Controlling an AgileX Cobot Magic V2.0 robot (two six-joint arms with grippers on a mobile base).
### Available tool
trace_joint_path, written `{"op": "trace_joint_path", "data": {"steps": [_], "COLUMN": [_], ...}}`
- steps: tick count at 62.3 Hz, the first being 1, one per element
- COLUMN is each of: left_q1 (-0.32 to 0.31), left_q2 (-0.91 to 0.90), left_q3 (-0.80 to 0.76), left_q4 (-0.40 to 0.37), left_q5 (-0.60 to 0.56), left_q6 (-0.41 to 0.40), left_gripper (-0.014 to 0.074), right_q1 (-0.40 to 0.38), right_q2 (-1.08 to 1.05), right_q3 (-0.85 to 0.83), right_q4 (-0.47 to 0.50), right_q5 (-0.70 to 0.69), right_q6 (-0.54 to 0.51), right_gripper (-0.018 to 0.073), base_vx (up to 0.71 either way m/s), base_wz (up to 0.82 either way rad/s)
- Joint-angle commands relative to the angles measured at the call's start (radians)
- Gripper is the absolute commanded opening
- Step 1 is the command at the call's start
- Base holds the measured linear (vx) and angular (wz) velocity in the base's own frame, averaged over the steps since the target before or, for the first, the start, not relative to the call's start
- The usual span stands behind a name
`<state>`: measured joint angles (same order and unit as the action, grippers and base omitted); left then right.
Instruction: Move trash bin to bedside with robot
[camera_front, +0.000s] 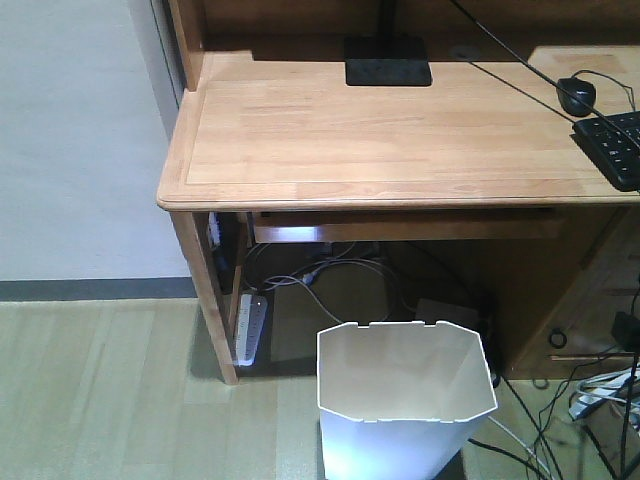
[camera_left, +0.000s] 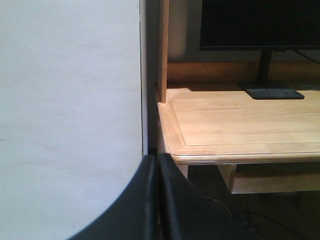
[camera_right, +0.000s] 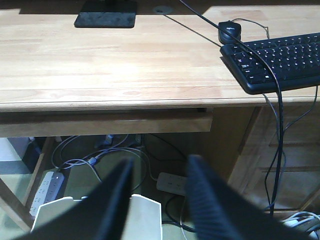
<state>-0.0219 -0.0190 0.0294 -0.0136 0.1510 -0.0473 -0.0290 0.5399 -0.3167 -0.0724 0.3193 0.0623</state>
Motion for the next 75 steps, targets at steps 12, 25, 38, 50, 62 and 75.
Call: {"op": "trace_joint_path", "data": {"steps": [12, 25, 38, 50, 62, 75], "left_q1": [-0.005, -0.005, -0.005, -0.005, -0.005, -0.005], "left_q2": [-0.01, -0.01, -0.01, -0.01, -0.01, -0.01], "left_q3": [0.028, 0.028, 0.028, 0.028, 0.028, 0.028], "left_q4": [-0.003, -0.003, -0.003, -0.003, -0.003, -0.003], "left_q5": [-0.078, -0.078, -0.078, -0.078, -0.078, -0.078], "left_q6": [-0.009, -0.009, -0.009, -0.009, -0.009, -0.009], "left_gripper": [-0.0006, -0.0006, -0.0006, -0.0006, -0.0006, -0.0006], "right_q1": [0.04, 0.116, 0.112, 0.11, 0.013, -0.074], "right_q2": [0.082, 0.3, 0.528, 0.779, 0.996, 1.196], "right_q3": [-0.07, -0.163, -0.217, -0.344, -0.455, -0.52], "right_q4": [-0.004, -0.019, -0.021, -0.031, -0.004, 0.165], "right_q5": [-0.013, 0.065, -0.019, 0.068, 0.126, 0.101], "right_q6": [-0.012, -0.013, 0.011, 0.006, -0.017, -0.224], "right_gripper": [0.0548, 0.0549, 0.0549, 0.0549, 0.0549, 0.0549], "base_vx": [0.0, 0.0, 0.0, 0.0, 0.0, 0.0], "base_wz": [0.0, 0.0, 0.0, 0.0, 0.0, 0.0]}}
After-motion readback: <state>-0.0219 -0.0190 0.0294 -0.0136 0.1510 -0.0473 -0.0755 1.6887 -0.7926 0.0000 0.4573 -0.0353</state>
